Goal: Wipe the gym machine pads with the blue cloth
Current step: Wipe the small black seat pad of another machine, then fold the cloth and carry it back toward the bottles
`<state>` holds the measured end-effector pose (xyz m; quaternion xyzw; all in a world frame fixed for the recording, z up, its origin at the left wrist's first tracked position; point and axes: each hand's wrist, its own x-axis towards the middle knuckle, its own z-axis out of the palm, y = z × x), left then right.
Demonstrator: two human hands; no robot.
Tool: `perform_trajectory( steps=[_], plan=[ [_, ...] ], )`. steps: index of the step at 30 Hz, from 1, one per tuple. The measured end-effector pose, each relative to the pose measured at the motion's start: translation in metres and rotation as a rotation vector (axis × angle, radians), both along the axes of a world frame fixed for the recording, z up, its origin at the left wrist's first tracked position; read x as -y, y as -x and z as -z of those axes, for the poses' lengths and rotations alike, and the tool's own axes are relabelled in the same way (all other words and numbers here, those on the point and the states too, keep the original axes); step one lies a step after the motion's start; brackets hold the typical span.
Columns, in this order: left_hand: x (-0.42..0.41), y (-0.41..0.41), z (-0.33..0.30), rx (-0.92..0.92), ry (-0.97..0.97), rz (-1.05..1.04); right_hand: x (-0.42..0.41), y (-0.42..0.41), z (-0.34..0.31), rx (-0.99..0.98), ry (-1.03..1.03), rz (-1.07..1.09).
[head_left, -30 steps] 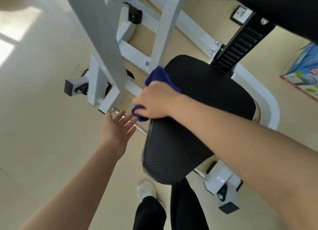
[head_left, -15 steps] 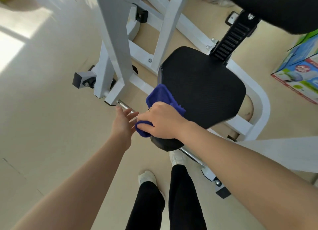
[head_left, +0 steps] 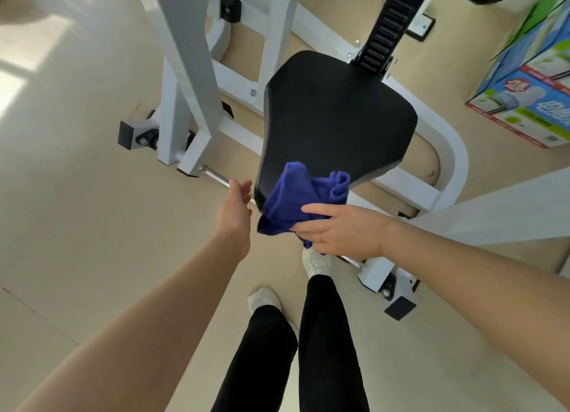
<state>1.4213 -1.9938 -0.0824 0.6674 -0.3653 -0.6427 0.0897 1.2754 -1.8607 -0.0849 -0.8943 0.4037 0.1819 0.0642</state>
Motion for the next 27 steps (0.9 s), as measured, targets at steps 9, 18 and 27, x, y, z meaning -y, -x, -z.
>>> perform_trajectory(
  steps=[9, 18, 27],
  plan=[
    [-0.004, -0.012, -0.041, 0.004, 0.035, 0.074, 0.007, -0.018, -0.06, 0.44, 0.036, 0.603],
    [0.014, -0.022, -0.205, -0.306, 0.207, 0.614, 0.05, -0.045, -0.215, 1.165, -0.246, 1.471],
    [-0.004, -0.001, -0.327, -0.339, 0.38, 1.215, 0.006, -0.044, -0.324, 1.054, 0.281, 1.717]
  ],
)
